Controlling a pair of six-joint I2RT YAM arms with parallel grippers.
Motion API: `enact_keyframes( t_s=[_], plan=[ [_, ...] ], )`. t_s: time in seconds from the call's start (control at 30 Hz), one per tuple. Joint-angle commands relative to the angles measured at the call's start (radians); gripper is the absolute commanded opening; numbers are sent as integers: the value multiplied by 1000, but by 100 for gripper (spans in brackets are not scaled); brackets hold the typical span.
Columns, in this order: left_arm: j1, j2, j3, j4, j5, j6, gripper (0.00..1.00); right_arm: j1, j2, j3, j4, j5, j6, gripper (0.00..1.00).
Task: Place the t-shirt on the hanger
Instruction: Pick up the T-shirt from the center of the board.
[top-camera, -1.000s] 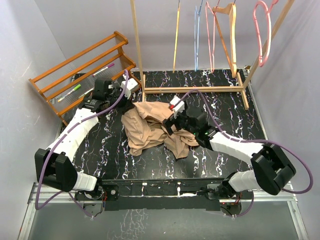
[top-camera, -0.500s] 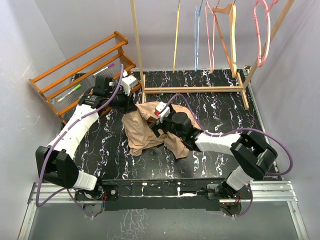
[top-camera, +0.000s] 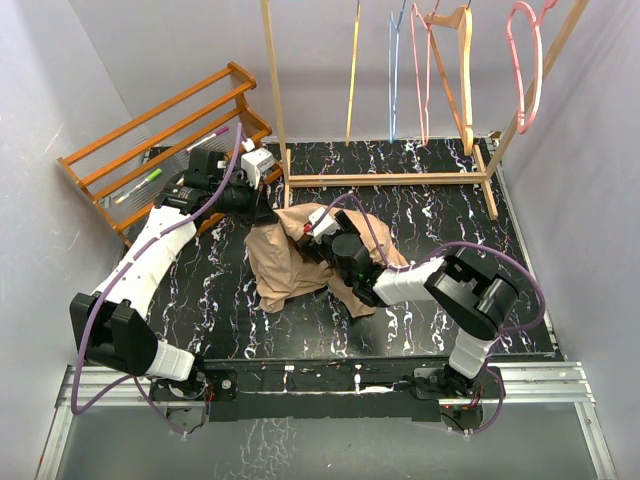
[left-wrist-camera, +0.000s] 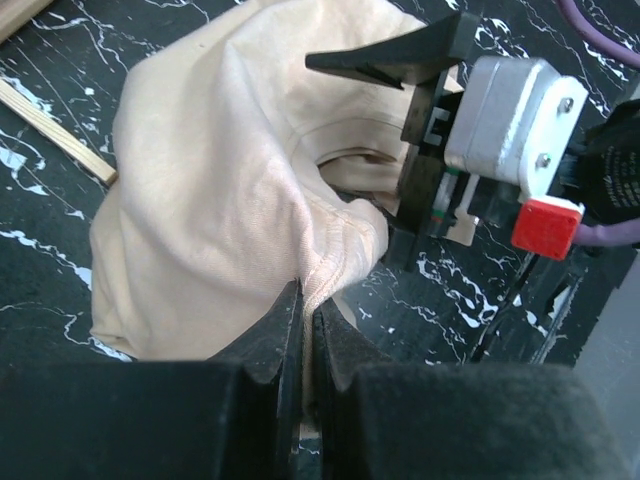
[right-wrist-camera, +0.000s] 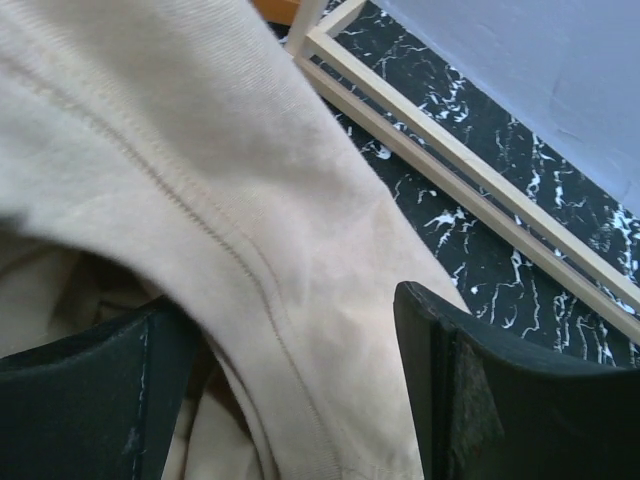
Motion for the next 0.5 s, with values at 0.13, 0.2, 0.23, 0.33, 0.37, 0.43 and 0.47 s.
enact_keyframes(
  t_s=[0.13,0.2,0.23,0.33,0.37,0.43,0.47],
  plan=[
    [-3,-46,-22,-56,32,39,0,-1,16,47,84,84,-67,57],
    [-3,-79,-49,-49,19,48,0,-8,-17,47,51,75,-70,43],
    [-3,-83,-62,-44,6,54,0,-12,-29,45,37,74,-71,35],
    [-3,-92,-114,-10,-71,87,0,-25,-69,45,-23,54,-68,20],
    [-3,-98,-137,13,-109,99,0,-29,-83,49,-55,42,-66,17],
    [-3,-110,-195,73,-198,137,0,-44,-109,71,-143,-2,-48,14],
    [-3,-119,-232,111,-246,156,2,-55,-119,87,-204,-44,-27,13]
  ],
)
